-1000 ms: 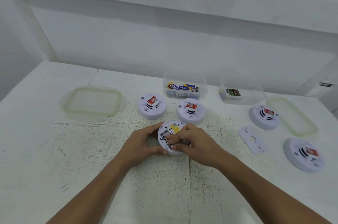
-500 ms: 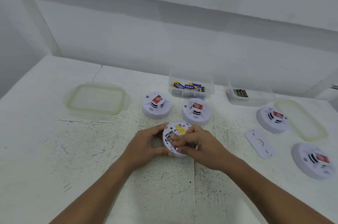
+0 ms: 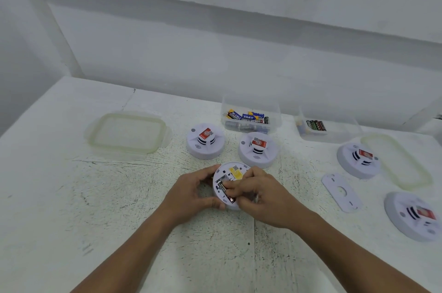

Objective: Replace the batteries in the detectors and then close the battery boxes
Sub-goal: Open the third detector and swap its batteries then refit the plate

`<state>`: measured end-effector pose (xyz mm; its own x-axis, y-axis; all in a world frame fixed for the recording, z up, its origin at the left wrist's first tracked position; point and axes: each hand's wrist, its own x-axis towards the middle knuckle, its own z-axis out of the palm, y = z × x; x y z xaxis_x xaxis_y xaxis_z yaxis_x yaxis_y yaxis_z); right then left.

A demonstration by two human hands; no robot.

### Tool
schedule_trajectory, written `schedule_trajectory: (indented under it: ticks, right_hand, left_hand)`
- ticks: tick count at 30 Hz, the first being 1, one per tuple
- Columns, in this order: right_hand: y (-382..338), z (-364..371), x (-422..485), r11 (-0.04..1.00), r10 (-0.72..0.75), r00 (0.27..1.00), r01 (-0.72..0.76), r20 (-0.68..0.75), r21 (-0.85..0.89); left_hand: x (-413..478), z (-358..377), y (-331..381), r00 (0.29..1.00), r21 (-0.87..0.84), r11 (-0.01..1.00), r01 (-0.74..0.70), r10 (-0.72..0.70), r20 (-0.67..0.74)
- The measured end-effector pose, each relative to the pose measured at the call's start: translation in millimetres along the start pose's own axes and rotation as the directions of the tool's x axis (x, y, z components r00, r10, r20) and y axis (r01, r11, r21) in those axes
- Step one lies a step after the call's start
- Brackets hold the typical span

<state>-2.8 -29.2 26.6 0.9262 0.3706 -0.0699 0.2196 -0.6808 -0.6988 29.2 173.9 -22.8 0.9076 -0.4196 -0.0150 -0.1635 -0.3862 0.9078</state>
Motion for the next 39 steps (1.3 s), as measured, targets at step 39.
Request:
schedule_trajectory:
  ticks: [39]
  right_hand:
    - [28, -86, 193, 0.943, 0.331, 0.942, -0.329, -0.047, 0.051]
  left_hand:
    - [-1, -4, 12, 0.999, -0.041, 0.998, 0.047, -0.046, 0.028]
